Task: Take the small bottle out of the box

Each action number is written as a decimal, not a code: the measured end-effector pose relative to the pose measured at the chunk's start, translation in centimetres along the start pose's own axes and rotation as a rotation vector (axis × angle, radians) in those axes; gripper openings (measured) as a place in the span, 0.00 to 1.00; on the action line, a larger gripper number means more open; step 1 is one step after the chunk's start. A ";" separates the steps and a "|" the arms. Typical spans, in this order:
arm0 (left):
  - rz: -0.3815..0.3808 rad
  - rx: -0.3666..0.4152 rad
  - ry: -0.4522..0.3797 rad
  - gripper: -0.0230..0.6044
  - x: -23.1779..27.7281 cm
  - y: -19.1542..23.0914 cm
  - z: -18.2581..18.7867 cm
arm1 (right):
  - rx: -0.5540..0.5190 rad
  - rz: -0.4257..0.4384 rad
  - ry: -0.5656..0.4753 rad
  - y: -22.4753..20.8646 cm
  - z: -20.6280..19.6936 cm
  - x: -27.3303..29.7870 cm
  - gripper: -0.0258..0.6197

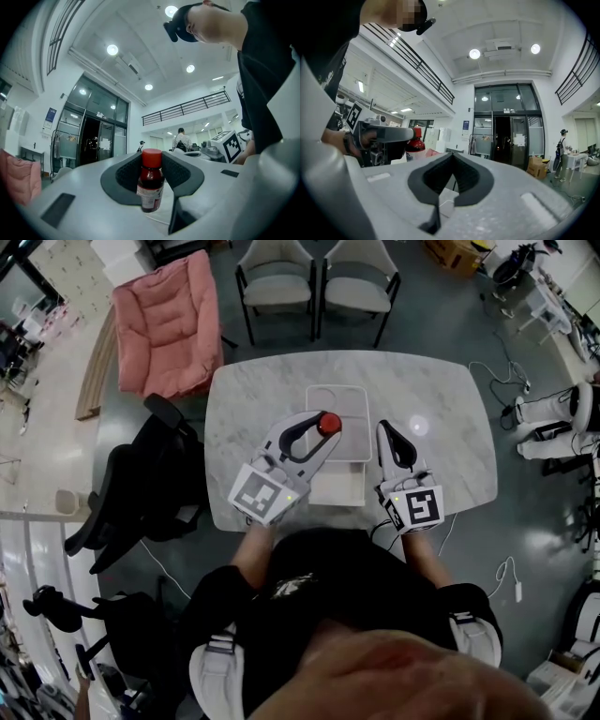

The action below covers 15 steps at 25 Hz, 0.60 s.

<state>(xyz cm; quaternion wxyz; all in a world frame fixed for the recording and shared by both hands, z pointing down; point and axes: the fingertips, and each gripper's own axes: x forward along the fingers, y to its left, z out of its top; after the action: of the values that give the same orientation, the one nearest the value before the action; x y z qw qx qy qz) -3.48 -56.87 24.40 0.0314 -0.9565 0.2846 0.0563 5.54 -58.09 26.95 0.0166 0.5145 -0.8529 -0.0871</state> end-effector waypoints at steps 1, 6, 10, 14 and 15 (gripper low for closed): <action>0.000 -0.002 -0.002 0.26 -0.1 0.0 0.1 | -0.007 0.002 0.000 0.1 0.1 0.1 0.03; 0.001 -0.020 -0.012 0.26 -0.6 0.4 -0.1 | -0.018 0.006 0.006 0.7 -0.1 0.6 0.03; -0.019 -0.028 -0.023 0.26 -0.4 0.2 -0.2 | -0.014 0.001 0.012 0.8 -0.7 0.7 0.03; -0.042 -0.014 -0.031 0.26 0.1 -0.5 -0.3 | -0.011 -0.008 0.018 0.5 -1.1 0.6 0.03; -0.044 -0.017 -0.032 0.26 0.2 -0.6 -0.3 | -0.010 -0.009 0.022 0.5 -1.2 0.6 0.03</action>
<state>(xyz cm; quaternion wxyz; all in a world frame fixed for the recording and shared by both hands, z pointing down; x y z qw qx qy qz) -2.98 -56.54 24.72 0.0288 -0.9618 0.2624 0.0731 5.02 -58.53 28.20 0.0280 0.5191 -0.8499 -0.0861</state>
